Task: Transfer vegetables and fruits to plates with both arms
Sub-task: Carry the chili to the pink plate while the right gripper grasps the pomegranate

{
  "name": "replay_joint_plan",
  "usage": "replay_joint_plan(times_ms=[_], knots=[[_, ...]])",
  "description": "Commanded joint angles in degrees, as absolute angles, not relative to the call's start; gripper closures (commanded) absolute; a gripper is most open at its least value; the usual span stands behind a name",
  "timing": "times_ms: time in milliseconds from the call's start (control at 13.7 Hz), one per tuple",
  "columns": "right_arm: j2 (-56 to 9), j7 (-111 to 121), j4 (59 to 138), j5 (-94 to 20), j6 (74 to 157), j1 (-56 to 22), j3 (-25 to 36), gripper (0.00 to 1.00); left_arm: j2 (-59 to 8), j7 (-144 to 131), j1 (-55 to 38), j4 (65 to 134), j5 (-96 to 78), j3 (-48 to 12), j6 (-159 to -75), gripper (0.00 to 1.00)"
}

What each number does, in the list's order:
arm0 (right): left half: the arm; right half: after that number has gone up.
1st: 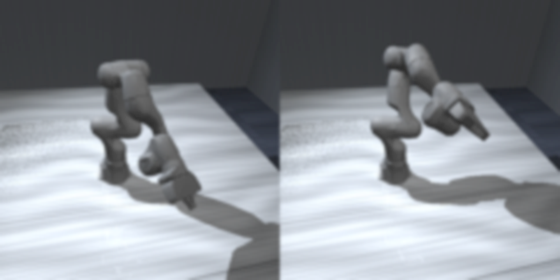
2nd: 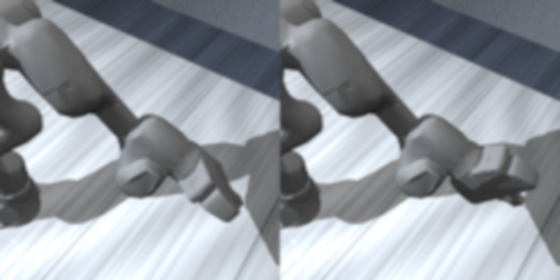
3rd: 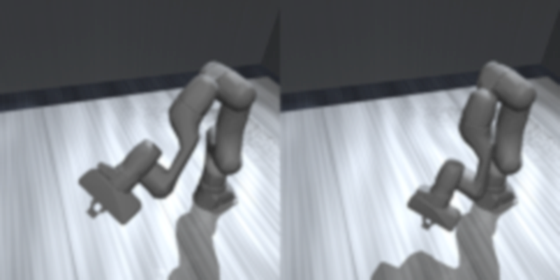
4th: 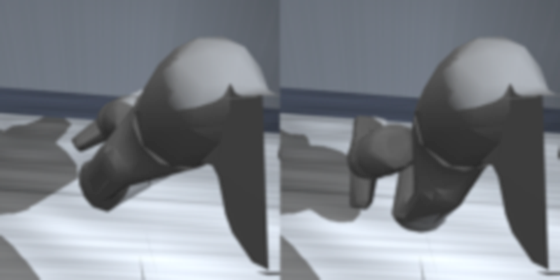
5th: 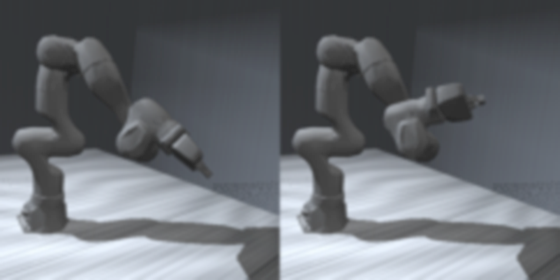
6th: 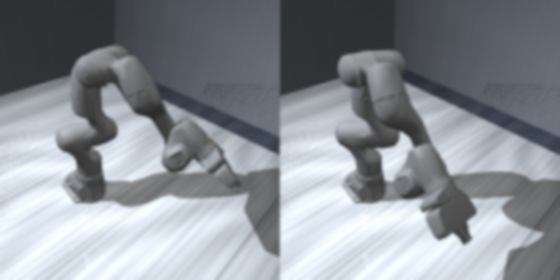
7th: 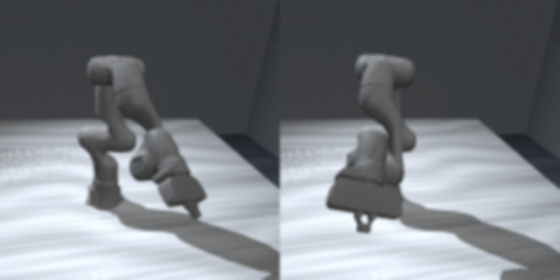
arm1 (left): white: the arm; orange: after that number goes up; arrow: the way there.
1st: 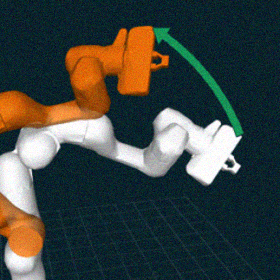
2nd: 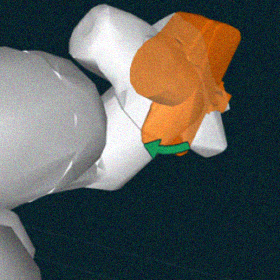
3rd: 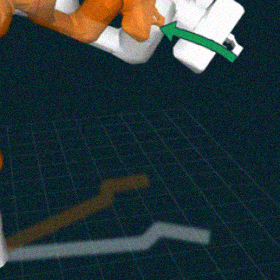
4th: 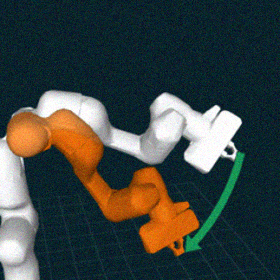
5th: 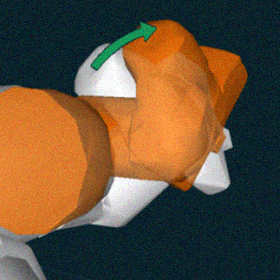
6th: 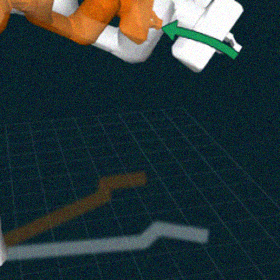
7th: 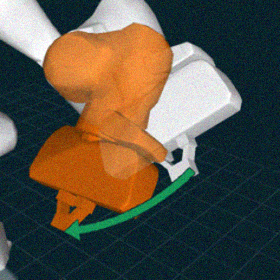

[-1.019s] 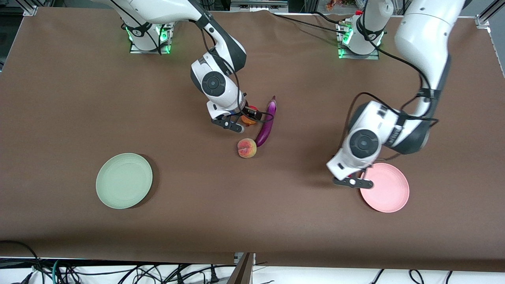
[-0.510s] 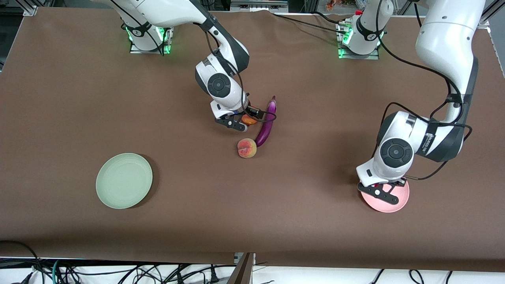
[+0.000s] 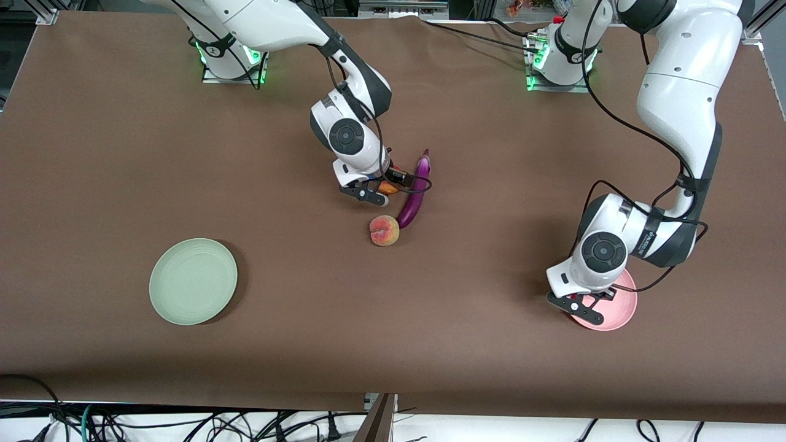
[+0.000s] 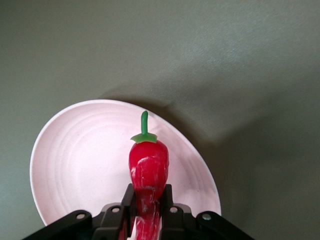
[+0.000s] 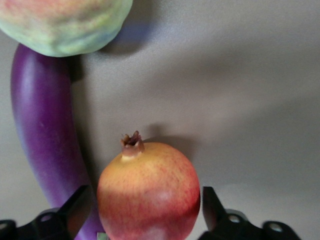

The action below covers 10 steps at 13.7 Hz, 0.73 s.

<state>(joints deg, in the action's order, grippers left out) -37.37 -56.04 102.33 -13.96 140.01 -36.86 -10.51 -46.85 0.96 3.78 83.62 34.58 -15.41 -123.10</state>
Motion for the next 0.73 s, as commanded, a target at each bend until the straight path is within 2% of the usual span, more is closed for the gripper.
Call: replay_joint_plan(times_ms=[0,146,218,364,510,655], knots=[[-37.4,-55.7,102.3,-14.2,140.8,-37.4,-10.0,0.57,-46.8,2.0,4.7,84.2,34.2,-15.9,-123.7,0.01],[-37.3,-55.5,102.1,-13.1,140.7,-37.1,-9.5,0.84,-46.2,2.1,5.0,84.2,34.2,-16.2,-123.5,0.0],[-36.5,-55.2,101.7,-12.9,140.4,-37.0,-8.9,0.9,-45.7,1.9,5.0,84.1,34.1,-16.5,-123.0,0.0],[-31.8,-52.6,101.2,-12.8,134.8,-36.9,-4.7,0.94,-43.3,2.0,4.7,83.9,30.2,-17.0,-119.8,0.0],[-28.7,-42.0,97.1,-12.9,122.3,-36.6,2.9,0.95,-40.4,2.0,4.8,83.7,25.9,-18.6,-115.1,0.0],[-28.4,-27.2,92.0,-13.4,111.3,-35.2,11.5,0.95,-37.3,1.8,4.2,83.7,24.1,-20.0,-109.4,0.0]])
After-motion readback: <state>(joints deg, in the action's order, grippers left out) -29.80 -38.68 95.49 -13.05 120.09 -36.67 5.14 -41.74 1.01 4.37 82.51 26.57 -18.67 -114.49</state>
